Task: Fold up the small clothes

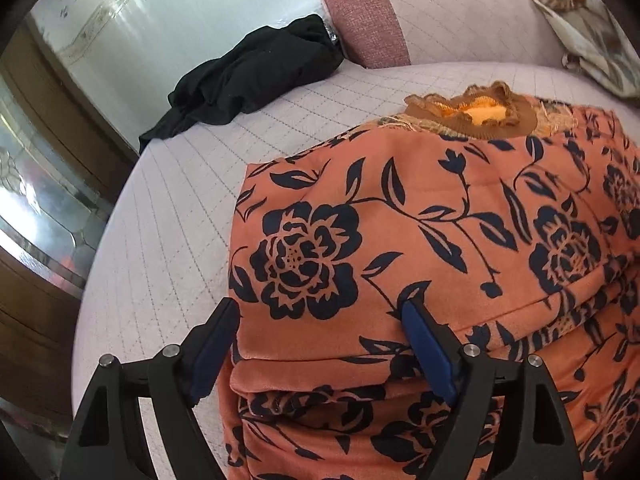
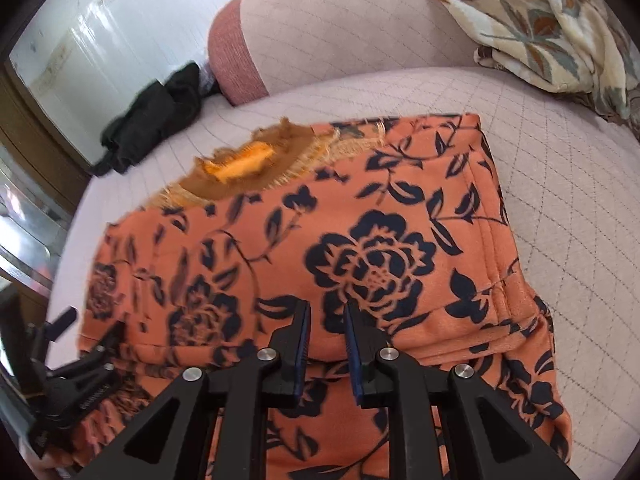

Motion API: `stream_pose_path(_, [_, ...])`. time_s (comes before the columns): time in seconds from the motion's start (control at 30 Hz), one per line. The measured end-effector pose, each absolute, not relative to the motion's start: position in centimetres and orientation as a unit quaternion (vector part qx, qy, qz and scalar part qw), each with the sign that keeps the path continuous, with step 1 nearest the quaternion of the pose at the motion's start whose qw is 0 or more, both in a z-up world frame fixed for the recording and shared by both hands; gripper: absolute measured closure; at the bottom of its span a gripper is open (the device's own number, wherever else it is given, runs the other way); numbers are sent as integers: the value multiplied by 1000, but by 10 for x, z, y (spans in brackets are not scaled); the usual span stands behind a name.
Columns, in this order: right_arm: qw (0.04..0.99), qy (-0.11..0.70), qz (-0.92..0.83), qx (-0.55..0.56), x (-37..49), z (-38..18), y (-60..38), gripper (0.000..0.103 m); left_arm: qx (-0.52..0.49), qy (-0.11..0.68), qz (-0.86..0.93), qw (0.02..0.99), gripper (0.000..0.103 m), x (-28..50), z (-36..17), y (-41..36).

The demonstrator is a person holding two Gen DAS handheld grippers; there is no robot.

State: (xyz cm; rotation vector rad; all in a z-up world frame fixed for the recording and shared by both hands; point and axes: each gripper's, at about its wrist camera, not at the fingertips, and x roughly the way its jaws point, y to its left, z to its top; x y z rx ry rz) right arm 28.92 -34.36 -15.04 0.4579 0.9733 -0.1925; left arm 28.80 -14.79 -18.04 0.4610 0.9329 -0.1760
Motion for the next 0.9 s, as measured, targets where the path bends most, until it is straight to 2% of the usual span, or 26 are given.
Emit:
stream_pose_path(0.17, [845, 491, -67, 201, 300, -165, -329, 81, 203, 462, -91, 859, 19, 290, -184, -145])
stream_pose_path(0.3, [853, 482, -69, 186, 295, -155, -322, 81, 197, 452, -93, 865, 19, 278, -175, -141])
stream_pose_path(0.47, [860, 449, -66, 234, 261, -132, -323, 81, 189, 440, -89, 874, 19, 238, -169, -116])
stream_pose_path(0.53, [864, 434, -64, 249, 239, -127, -322, 71, 192, 443, -83, 872, 19, 218, -171, -105])
stream_pose_path(0.6, [866, 418, -66, 267, 207, -127, -321, 17, 193, 440, -81, 873, 19, 195, -172, -94])
stream_pose_path(0.67, [871, 392, -75, 286, 172, -127, -322, 14, 196, 436, -71, 875, 19, 165, -174, -81])
stream_pose_path(0.9, [872, 392, -103, 275, 89, -120, -323, 15, 169, 453, -95, 870, 19, 73, -171, -39])
